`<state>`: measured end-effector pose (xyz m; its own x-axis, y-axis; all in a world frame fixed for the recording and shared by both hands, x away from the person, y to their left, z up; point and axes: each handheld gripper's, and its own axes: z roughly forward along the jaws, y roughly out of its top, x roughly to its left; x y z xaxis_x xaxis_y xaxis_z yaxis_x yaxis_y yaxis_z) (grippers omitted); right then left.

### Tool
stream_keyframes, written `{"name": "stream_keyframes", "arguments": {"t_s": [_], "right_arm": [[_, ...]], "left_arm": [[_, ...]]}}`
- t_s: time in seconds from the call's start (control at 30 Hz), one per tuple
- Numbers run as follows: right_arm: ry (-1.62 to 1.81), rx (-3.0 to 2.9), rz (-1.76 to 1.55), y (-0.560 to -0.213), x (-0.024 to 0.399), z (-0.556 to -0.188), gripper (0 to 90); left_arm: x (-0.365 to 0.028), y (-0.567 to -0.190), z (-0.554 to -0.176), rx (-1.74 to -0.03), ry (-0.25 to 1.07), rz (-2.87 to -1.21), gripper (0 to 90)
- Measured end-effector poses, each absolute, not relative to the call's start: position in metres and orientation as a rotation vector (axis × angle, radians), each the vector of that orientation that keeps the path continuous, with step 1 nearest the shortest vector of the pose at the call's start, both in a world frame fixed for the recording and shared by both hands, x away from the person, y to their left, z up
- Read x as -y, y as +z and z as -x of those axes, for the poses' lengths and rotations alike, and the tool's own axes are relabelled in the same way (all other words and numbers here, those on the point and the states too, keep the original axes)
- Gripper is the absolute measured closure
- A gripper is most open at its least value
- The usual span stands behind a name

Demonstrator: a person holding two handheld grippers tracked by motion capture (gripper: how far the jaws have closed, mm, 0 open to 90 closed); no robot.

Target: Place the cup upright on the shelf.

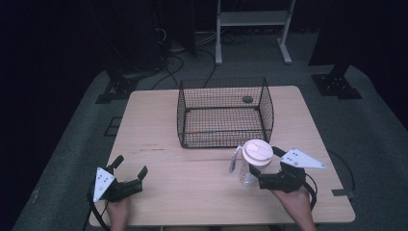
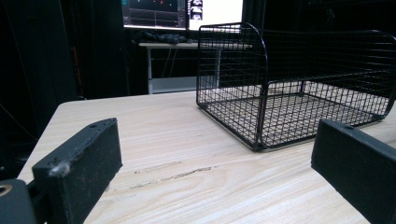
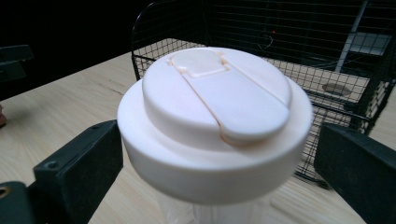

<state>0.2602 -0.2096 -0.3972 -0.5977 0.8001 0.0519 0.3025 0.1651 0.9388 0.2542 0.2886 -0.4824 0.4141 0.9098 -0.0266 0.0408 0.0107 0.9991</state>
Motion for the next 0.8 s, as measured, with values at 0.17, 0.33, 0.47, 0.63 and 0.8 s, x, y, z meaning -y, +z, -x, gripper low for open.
{"name": "stream_keyframes", "arguments": {"t_s": [0.17,0.33,0.47,0.63,0.8], "right_arm": [[1.432,-1.995,-1.051,-0.3999,0.2008,-0.2666,0.8],[1.442,-1.987,-1.068,-0.4010,0.1978,-0.2695,3.9],[1.445,-1.987,-1.066,-0.4010,0.1991,-0.2696,4.0],[1.438,-1.989,-1.066,-0.4004,0.1988,-0.2692,4.2],[1.432,-2.019,-1.062,-0.3982,0.1993,-0.2707,4.3]], "left_arm": [[-0.2885,-0.4824,-0.2540,-0.922,0.857,-1.395,0.9],[-0.2888,-0.4824,-0.2539,-0.923,0.856,-1.394,0.9],[-0.2887,-0.4823,-0.2538,-0.922,0.858,-1.395,0.9],[-0.2887,-0.4824,-0.2537,-0.923,0.859,-1.394,0.9],[-0.2887,-0.4825,-0.2538,-0.923,0.858,-1.395,0.9]]}}
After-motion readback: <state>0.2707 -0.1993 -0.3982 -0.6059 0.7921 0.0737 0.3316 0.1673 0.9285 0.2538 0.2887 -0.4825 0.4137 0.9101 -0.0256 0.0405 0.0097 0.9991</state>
